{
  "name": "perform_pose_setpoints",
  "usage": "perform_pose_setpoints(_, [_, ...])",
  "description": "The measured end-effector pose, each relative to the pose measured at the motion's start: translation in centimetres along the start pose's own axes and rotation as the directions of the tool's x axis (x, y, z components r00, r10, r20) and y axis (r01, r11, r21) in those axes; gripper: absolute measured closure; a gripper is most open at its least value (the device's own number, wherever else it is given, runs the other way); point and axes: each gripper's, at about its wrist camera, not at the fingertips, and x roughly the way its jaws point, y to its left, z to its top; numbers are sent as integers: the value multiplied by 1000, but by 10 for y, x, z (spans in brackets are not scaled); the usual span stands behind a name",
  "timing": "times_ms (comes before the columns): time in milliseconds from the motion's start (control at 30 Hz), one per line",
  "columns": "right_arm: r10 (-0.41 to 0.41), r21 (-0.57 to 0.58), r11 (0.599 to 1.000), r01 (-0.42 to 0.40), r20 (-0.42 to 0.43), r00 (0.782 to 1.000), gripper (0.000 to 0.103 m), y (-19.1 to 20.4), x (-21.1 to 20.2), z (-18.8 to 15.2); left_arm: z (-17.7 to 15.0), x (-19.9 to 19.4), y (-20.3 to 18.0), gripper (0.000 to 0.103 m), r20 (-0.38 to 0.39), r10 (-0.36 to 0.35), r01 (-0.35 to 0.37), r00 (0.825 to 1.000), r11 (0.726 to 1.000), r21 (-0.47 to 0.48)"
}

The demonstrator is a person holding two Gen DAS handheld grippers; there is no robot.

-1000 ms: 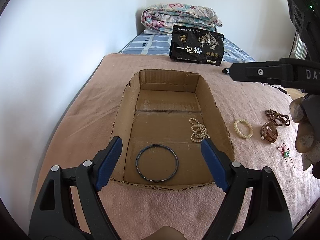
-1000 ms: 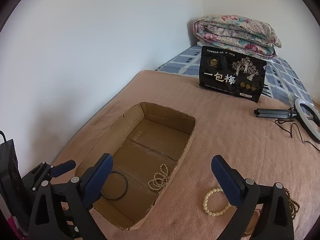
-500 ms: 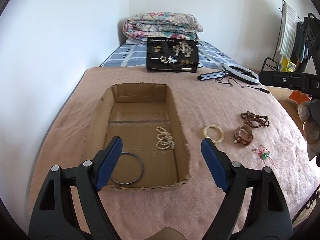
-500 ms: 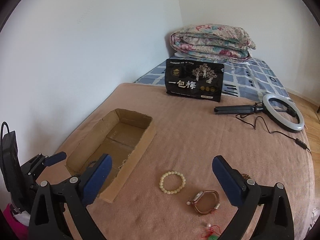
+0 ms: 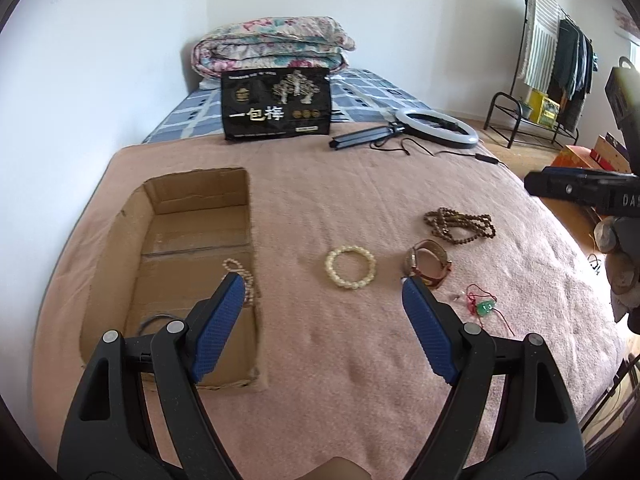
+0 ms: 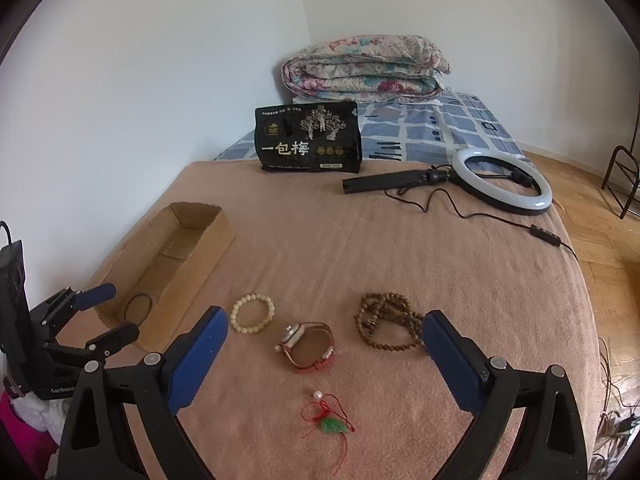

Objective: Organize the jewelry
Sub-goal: 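Move the left tool to the brown-strap watch while the right tool approaches the jade pendant, then close the left tool on the watch while the right tool grasps the small pearl bead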

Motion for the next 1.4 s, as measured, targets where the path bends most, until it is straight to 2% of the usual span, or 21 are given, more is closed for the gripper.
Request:
perform_pose_setpoints(100, [1, 0, 1000, -1, -26, 1000, 9, -10, 2, -14, 2, 8, -14, 20, -10, -14, 14, 1000, 1000, 24])
perform_pose_setpoints(333, [21, -30, 999, -23, -83, 996, 17, -21, 7, -45, 7, 33, -38, 38, -59, -55, 58, 997, 997, 47])
perform_pose_setpoints(667, [86, -64, 993, -98, -168, 982, 35, -18, 34, -73, 12, 72, -61, 47, -131, -111, 118, 985, 992, 48])
perform_pose_setpoints(1133, [136, -99, 982, -160, -218, 966, 55, -6, 67, -82, 17, 131, -79, 58, -224, -143, 153, 964, 988, 28])
perform_pose_setpoints(1400, [125, -184, 968, -169, -229, 965, 63, 7, 83, -78, 19, 153, -75, 64, -253, -151, 157, 956, 988, 3])
